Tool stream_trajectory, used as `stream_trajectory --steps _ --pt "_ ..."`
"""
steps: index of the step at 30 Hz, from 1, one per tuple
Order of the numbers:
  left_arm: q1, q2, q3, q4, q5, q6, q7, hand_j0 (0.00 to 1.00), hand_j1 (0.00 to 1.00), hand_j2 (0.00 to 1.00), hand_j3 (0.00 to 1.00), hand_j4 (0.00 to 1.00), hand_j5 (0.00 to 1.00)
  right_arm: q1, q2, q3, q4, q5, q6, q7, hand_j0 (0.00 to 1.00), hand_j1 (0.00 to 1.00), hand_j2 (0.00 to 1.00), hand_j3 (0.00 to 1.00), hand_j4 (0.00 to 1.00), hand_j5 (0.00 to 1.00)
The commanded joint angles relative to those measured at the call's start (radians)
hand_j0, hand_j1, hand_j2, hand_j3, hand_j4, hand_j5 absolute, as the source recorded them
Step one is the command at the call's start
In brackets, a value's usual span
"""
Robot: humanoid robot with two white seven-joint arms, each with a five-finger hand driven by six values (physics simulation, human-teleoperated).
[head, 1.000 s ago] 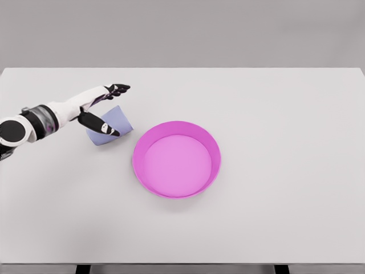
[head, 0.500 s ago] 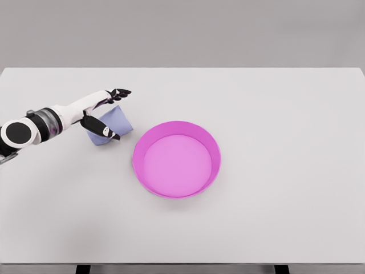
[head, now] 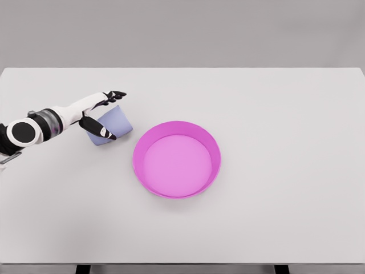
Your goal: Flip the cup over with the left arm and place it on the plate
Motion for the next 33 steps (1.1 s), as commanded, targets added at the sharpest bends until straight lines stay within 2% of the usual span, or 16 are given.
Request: stream_trajectory --steps 1,7,9,11,19,21,24,27,31,33 --pt "0.0 -0.005 -0.002 0.008 -0.003 0.007 0.001 1.0 1.0 1.0 1.0 1.0 1.0 0.0 0.0 0.0 0.0 0.001 0.0 0.0 1.0 1.0 1.0 1.0 1.0 1.0" --pt "0.015 -0.024 -0.002 0.01 -0.003 0.006 0.007 0.96 0.96 0.96 0.96 0.96 0.96 0.0 0.0 0.0 0.0 0.001 0.0 0.0 1.0 1.0 1.0 1.0 1.0 1.0" --pt "0.017 -0.024 -0.004 0.01 -0.003 0.007 0.007 0.87 0.87 0.87 0.87 0.87 0.87 0.0 0.0 0.0 0.0 0.001 0.0 0.0 1.0 1.0 1.0 1.0 1.0 1.0" --pt "0.026 -0.024 0.001 0.01 -0.003 0.004 0.007 0.72 0.72 0.72 0.72 0.72 0.72 0.0 0.0 0.0 0.0 0.001 0.0 0.0 1.0 1.0 1.0 1.0 1.0 1.0" --pt "0.023 -0.022 0.021 -0.001 -0.001 -0.011 0.009 0.64 0.64 0.64 0.64 0.64 0.64 0.0 0.0 0.0 0.0 0.001 0.0 0.0 1.0 1.0 1.0 1.0 1.0 1.0" --pt "0.041 -0.011 0.102 -0.048 0.0 -0.106 0.007 0.64 0.64 0.64 0.64 0.64 0.64 0.0 0.0 0.0 0.0 0.001 0.0 0.0 1.0 1.0 1.0 1.0 1.0 1.0" --pt "0.081 0.004 0.182 -0.102 -0.001 -0.215 0.006 0.63 0.63 0.63 0.63 0.63 0.63 0.0 0.0 0.0 0.0 0.001 0.0 0.0 1.0 1.0 1.0 1.0 1.0 1.0" --pt "0.143 0.006 0.276 -0.119 0.002 -0.327 0.003 0.59 0.59 0.59 0.59 0.59 0.59 0.002 0.0 0.0 0.0 0.001 0.0 0.0 1.0 1.0 1.0 1.0 1.0 1.0" --pt "0.158 -0.01 0.289 -0.128 0.009 -0.508 0.004 0.56 0.56 0.56 0.56 0.56 0.56 0.0 0.0 0.0 0.0 0.001 0.0 0.0 1.0 1.0 1.0 1.0 1.0 1.0" --pt "0.227 -0.03 0.343 -0.13 0.005 -0.599 0.003 0.56 0.56 0.56 0.56 0.56 0.56 0.0 0.0 0.0 0.0 0.001 0.0 0.0 1.0 1.0 1.0 1.0 1.0 1.0"
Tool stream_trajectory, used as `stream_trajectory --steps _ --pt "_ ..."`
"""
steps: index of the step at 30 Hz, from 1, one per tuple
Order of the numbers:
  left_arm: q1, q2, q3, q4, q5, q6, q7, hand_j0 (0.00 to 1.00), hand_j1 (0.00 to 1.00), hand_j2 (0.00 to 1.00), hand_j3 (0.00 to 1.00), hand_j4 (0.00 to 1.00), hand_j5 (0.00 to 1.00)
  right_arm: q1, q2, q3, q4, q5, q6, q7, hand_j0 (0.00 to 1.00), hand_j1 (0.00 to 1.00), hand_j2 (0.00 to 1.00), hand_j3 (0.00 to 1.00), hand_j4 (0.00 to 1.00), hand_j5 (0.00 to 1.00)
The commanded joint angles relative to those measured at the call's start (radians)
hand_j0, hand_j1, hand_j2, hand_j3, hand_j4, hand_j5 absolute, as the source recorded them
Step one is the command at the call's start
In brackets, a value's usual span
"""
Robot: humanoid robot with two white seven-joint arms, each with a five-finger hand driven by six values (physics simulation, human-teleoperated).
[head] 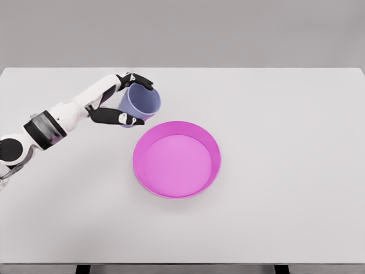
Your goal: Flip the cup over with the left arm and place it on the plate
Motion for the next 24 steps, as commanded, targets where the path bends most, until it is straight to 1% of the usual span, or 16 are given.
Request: stream_trajectory --steps 1,2,5,6,7,10,11,13,16,17,19,21,24 --pt "0.008 -0.03 0.077 -0.006 -0.001 -0.112 -0.002 0.56 0.56 0.56 0.56 0.56 0.56 0.0 0.0 0.0 0.0 0.0 0.0 0.0 1.0 1.0 1.0 1.0 1.0 1.0" --pt "0.028 -0.045 0.091 -0.009 -0.001 -0.129 -0.003 0.56 0.56 0.56 0.56 0.56 0.56 0.0 0.0 0.0 0.0 0.0 0.0 0.0 1.0 1.0 1.0 1.0 1.0 1.0" --pt "0.055 -0.087 0.092 -0.012 -0.001 -0.275 -0.003 0.56 0.56 0.56 0.56 0.56 0.56 0.0 0.0 0.0 0.0 0.0 0.0 0.0 1.0 1.0 1.0 1.0 1.0 1.0" --pt "0.057 -0.096 0.092 -0.012 -0.001 -0.307 -0.003 0.55 0.55 0.55 0.55 0.55 0.55 0.0 0.0 0.0 0.0 0.0 0.0 0.0 1.0 1.0 1.0 1.0 1.0 1.0" --pt "0.074 -0.111 0.092 -0.012 -0.003 -0.335 -0.002 0.55 0.55 0.55 0.55 0.55 0.55 0.0 0.0 0.0 0.0 0.0 0.0 0.0 1.0 1.0 1.0 1.0 1.0 1.0" --pt "0.124 -0.172 0.091 -0.009 -0.006 -0.335 0.0 0.55 0.55 0.55 0.55 0.55 0.55 0.0 0.0 0.0 0.0 0.0 0.0 0.0 1.0 1.0 1.0 1.0 1.0 1.0" --pt "0.132 -0.195 0.084 -0.006 -0.006 -0.335 0.0 0.55 0.55 0.55 0.55 0.55 0.55 0.0 0.0 0.0 0.0 0.0 0.0 0.0 1.0 1.0 1.0 1.0 1.0 1.0" --pt "0.14 -0.208 0.077 -0.001 -0.006 -0.335 0.0 0.55 0.55 0.55 0.55 0.55 0.55 0.0 0.0 0.0 0.0 0.0 0.0 0.0 1.0 1.0 1.0 1.0 1.0 1.0" --pt "0.155 -0.263 0.071 0.02 -0.006 -0.335 0.001 0.55 0.55 0.55 0.55 0.55 0.55 0.0 0.0 0.0 0.0 0.0 0.0 0.0 1.0 1.0 1.0 1.0 1.0 1.0" --pt "0.157 -0.272 0.068 0.03 -0.007 -0.335 0.001 0.55 0.55 0.55 0.55 0.55 0.55 0.0 0.0 0.0 0.0 0.0 0.0 0.0 1.0 1.0 1.0 1.0 1.0 1.0" --pt "0.161 -0.283 0.04 0.073 -0.012 -0.335 0.001 0.55 0.55 0.55 0.55 0.55 0.55 0.0 0.0 0.0 0.0 0.0 0.0 0.0 1.0 1.0 1.0 1.0 1.0 1.0" --pt "0.163 -0.292 0.034 0.082 -0.015 -0.335 0.0 0.55 0.55 0.55 0.55 0.55 0.55 0.0 0.0 0.0 0.0 0.0 0.0 0.0 1.0 1.0 1.0 1.0 1.0 1.0" --pt "0.192 -0.291 0.034 0.093 -0.014 -0.335 0.003 0.55 0.55 0.55 0.55 0.55 0.55 0.0 0.0 0.0 0.0 0.0 0.0 0.0 1.0 1.0 1.0 1.0 1.0 1.0"
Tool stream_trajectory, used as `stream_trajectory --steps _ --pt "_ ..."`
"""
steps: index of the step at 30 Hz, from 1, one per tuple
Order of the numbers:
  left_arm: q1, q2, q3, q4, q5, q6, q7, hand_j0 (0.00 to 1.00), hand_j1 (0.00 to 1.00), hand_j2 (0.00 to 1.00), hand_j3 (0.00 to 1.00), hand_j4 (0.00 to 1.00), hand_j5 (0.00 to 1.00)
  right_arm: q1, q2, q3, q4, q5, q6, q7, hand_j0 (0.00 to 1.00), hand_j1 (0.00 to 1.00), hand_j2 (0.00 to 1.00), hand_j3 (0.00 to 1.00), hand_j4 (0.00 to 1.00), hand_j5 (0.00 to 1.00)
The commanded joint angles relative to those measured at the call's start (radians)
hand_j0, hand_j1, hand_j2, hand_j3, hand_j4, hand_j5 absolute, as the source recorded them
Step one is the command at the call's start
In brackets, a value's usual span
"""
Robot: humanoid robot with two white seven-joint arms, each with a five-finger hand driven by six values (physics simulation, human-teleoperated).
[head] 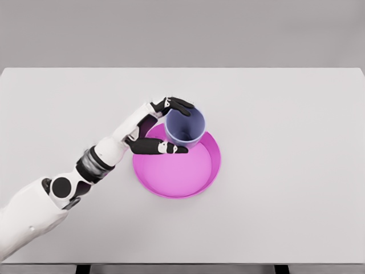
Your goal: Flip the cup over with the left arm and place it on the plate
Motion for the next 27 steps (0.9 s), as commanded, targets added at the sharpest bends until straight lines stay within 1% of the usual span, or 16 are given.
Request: stream_trajectory --steps 1,5,6,7,8,9,10,17,22,26,27 --pt "0.0 -0.005 -0.003 0.01 0.003 0.0 0.003 0.55 0.55 0.55 0.55 0.55 0.55 0.0 0.0 0.0 0.0 0.001 0.0 0.0 1.0 1.0 1.0 1.0 1.0 1.0" --pt "0.008 0.001 -0.001 0.009 0.003 0.0 0.003 0.56 0.56 0.56 0.56 0.56 0.56 0.0 0.0 0.001 0.0 0.001 0.0 0.0 1.0 1.0 1.0 1.0 1.0 1.0" --pt "0.009 0.0 -0.001 0.007 0.003 0.0 0.005 0.59 0.59 0.59 0.59 0.59 0.59 0.002 0.0 0.0 0.0 0.001 0.0 0.0 1.0 1.0 1.0 1.0 1.0 1.0" --pt "0.009 0.0 0.0 0.006 0.003 0.0 0.006 0.73 0.73 0.73 0.73 0.73 0.73 0.0 0.0 0.0 0.0 0.001 0.0 0.0 1.0 1.0 1.0 1.0 1.0 1.0" --pt "0.008 0.0 0.002 0.001 0.003 0.0 0.006 0.85 0.85 0.85 0.85 0.85 0.85 0.002 0.0 0.0 0.0 0.001 0.0 0.0 1.0 1.0 1.0 1.0 1.0 1.0" --pt "0.008 0.001 0.004 -0.002 0.003 0.0 0.006 0.95 0.95 0.95 0.95 0.95 0.95 0.0 0.0 0.0 0.0 0.001 0.0 0.0 1.0 1.0 1.0 1.0 1.0 1.0" --pt "0.008 0.004 0.005 -0.01 0.003 0.0 0.006 1.0 1.0 1.0 1.0 1.0 1.0 0.0 0.0 0.0 0.0 0.001 0.0 0.0 1.0 1.0 1.0 1.0 1.0 1.0" --pt "0.009 0.014 0.008 -0.023 0.005 0.0 0.009 1.0 1.0 1.0 1.0 1.0 1.0 0.0 0.0 0.0 0.0 0.001 0.0 0.0 1.0 1.0 1.0 1.0 1.0 1.0" --pt "0.006 0.133 0.02 -0.132 0.052 0.0 0.017 1.0 1.0 1.0 1.0 1.0 1.0 0.0 0.0 0.0 0.0 0.001 0.0 0.0 1.0 1.0 1.0 1.0 1.0 1.0" --pt "-0.003 0.219 0.074 -0.169 0.061 0.0 0.011 1.0 1.0 1.0 1.0 1.0 1.0 0.0 0.0 0.0 0.0 0.001 0.0 0.0 1.0 1.0 1.0 1.0 1.0 1.0" --pt "-0.003 0.242 0.105 -0.169 0.061 0.0 0.008 1.0 1.0 1.0 1.0 1.0 1.0 0.0 0.0 0.0 0.0 0.001 0.0 0.0 1.0 1.0 1.0 1.0 1.0 1.0"
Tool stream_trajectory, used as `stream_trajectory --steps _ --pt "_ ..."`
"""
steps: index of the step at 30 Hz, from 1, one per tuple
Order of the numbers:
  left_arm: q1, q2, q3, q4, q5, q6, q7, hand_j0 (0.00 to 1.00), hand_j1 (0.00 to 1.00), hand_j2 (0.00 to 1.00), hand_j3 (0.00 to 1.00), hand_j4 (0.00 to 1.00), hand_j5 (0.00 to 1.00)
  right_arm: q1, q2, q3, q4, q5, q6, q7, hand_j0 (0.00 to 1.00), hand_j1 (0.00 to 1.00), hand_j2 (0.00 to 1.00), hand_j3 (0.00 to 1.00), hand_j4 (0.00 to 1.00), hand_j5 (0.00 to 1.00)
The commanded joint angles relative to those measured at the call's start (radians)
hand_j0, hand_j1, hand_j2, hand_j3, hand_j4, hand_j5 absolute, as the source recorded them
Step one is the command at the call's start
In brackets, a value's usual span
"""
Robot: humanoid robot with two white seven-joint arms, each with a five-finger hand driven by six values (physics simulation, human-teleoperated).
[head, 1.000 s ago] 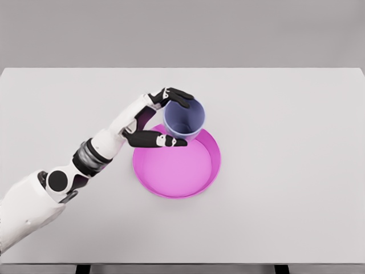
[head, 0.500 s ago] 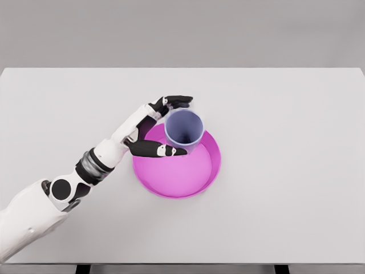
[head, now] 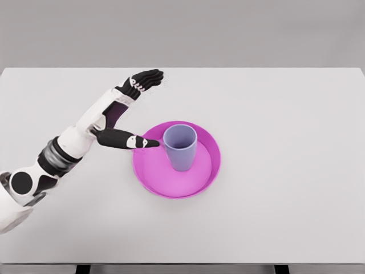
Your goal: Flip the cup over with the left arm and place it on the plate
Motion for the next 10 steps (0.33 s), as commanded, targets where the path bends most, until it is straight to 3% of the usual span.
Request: stream_trajectory --steps 1,4,6,8,10 --pt "-0.002 0.074 0.051 -0.015 0.007 0.0 -0.006 1.0 1.0 1.0 1.0 1.0 1.0 0.0 0.0 0.0 0.0 0.0 0.0 0.0 1.0 1.0 1.0 1.0 1.0 1.0" --pt "-0.032 0.196 0.051 -0.014 -0.019 0.0 -0.004 1.0 1.0 1.0 1.0 1.0 1.0 0.0 0.0 0.0 0.0 0.0 0.0 0.0 1.0 1.0 1.0 1.0 1.0 1.0" --pt "-0.031 0.271 0.054 -0.014 -0.187 0.0 -0.006 1.0 1.0 1.0 1.0 1.0 1.0 0.0 0.0 0.0 0.0 0.0 0.0 0.0 1.0 1.0 1.0 1.0 1.0 1.0" --pt "-0.028 0.355 0.051 -0.012 -0.171 0.0 -0.029 1.0 1.0 1.0 1.0 1.0 1.0 0.0 0.0 0.0 0.0 0.0 0.0 0.0 1.0 1.0 1.0 1.0 1.0 1.0" --pt "-0.026 0.404 0.049 -0.003 -0.119 0.0 -0.185 1.0 1.0 1.0 1.0 1.0 1.0 0.0 0.0 0.0 0.0 0.0 0.0 0.0 1.0 1.0 1.0 1.0 1.0 1.0"
